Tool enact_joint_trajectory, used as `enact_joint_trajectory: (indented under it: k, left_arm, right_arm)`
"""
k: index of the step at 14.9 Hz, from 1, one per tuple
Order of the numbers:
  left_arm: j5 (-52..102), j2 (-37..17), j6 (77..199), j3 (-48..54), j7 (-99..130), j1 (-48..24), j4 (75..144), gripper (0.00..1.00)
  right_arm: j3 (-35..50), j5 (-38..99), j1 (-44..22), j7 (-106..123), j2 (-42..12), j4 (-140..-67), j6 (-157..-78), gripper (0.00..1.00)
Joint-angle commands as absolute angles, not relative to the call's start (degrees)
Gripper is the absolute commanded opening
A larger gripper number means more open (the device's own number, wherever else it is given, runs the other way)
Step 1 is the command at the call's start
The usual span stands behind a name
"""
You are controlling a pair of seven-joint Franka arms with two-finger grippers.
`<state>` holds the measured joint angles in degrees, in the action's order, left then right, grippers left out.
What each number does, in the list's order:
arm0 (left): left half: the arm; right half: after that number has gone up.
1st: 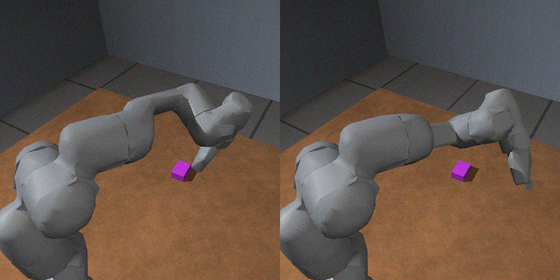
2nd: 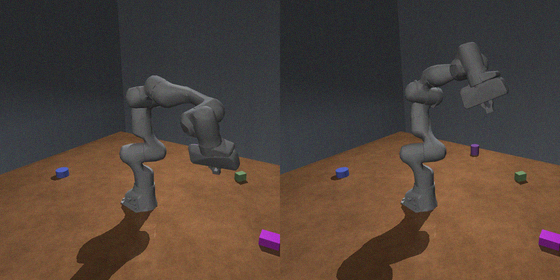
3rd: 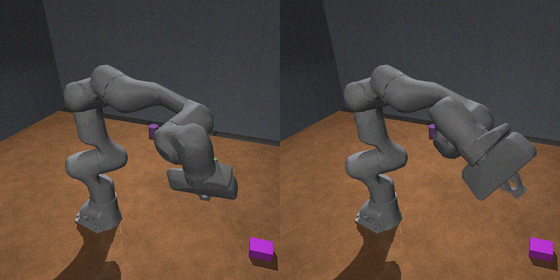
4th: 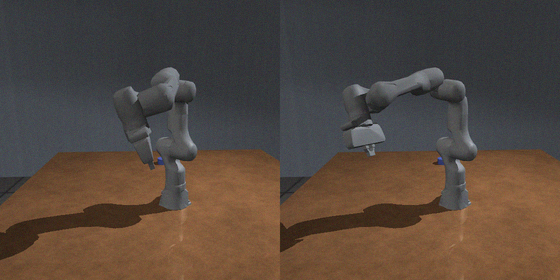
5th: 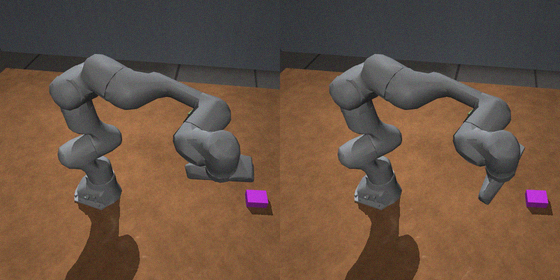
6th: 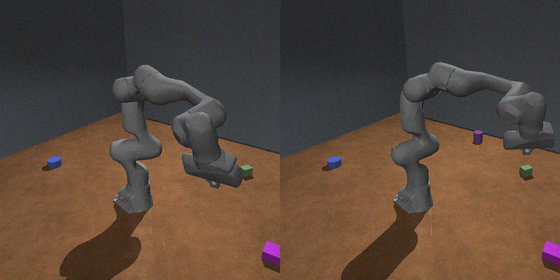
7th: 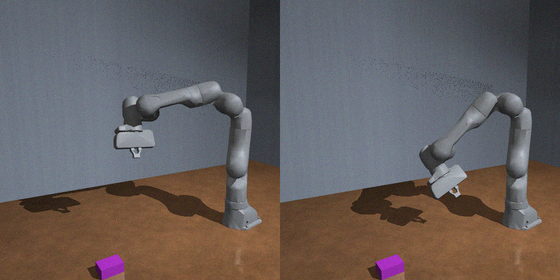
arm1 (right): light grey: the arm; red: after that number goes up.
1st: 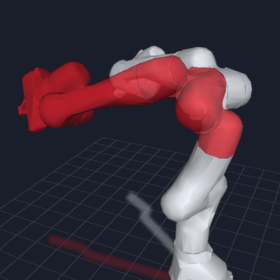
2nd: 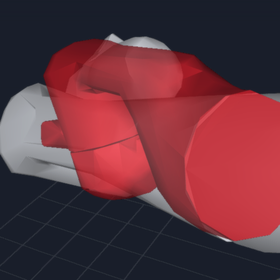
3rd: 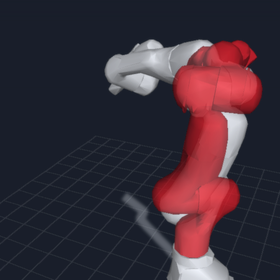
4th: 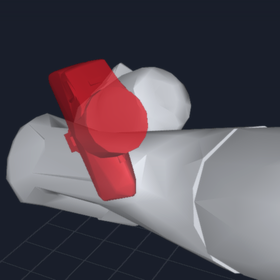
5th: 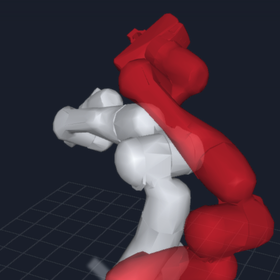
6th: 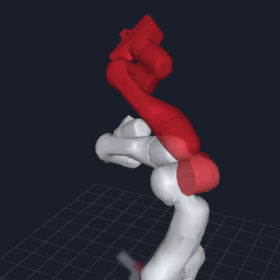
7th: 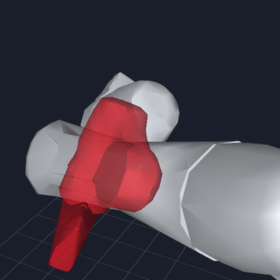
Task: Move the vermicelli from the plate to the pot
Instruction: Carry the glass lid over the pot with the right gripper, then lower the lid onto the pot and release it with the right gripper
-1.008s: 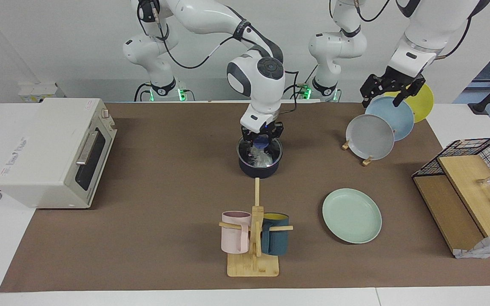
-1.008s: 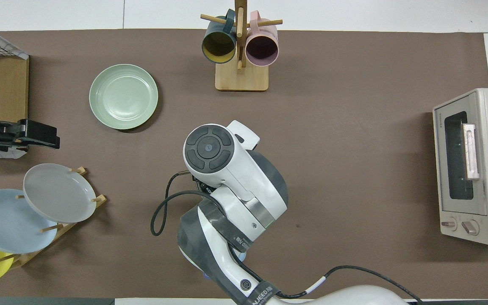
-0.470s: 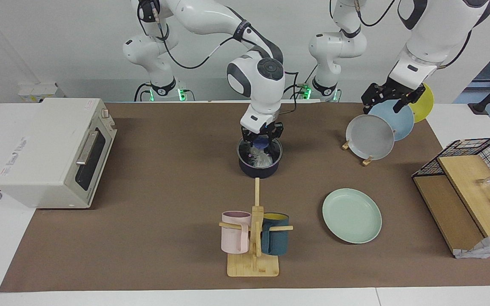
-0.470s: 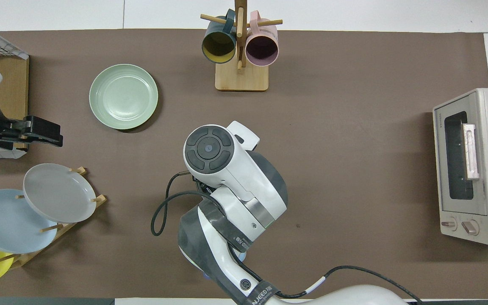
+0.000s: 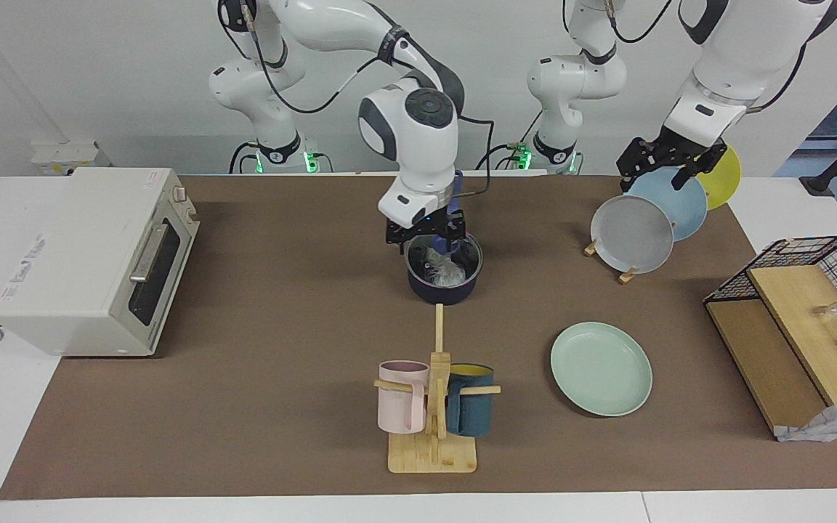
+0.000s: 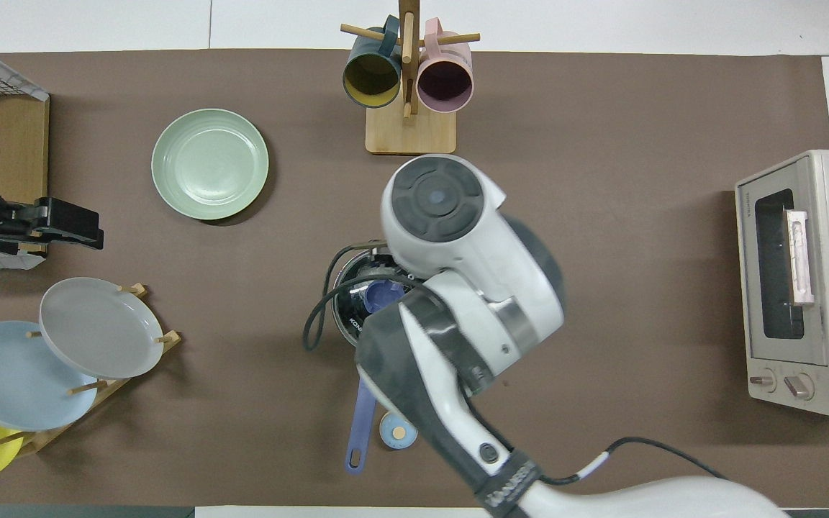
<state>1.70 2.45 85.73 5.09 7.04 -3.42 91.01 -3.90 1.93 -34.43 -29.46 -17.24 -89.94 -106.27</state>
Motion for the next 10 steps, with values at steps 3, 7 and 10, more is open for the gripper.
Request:
enact_joint_trajectory:
  k: [3,7,10]
  left_arm:
    - [2.55,3.43,85.08,5.71,6.15,-2.11,91.58,1.00]
    - [2.46,3.43,85.60,5.63,6.59,-2.20,91.58,1.00]
    - [2.46,3.43,85.69,5.63,6.50,-2.55,91.58,1.00]
  right_arm:
    - [-3.16,1.84,-19.80,-16.71,-11.79,-90.62,-98.89,1.00]
    - [-3.25,1.76,-11.19,-13.38,-3.98,-90.44,-89.24,1.00]
    - [-3.60,0.09,-6.78,-7.83,-1.50,-86.58,-81.31,1.00]
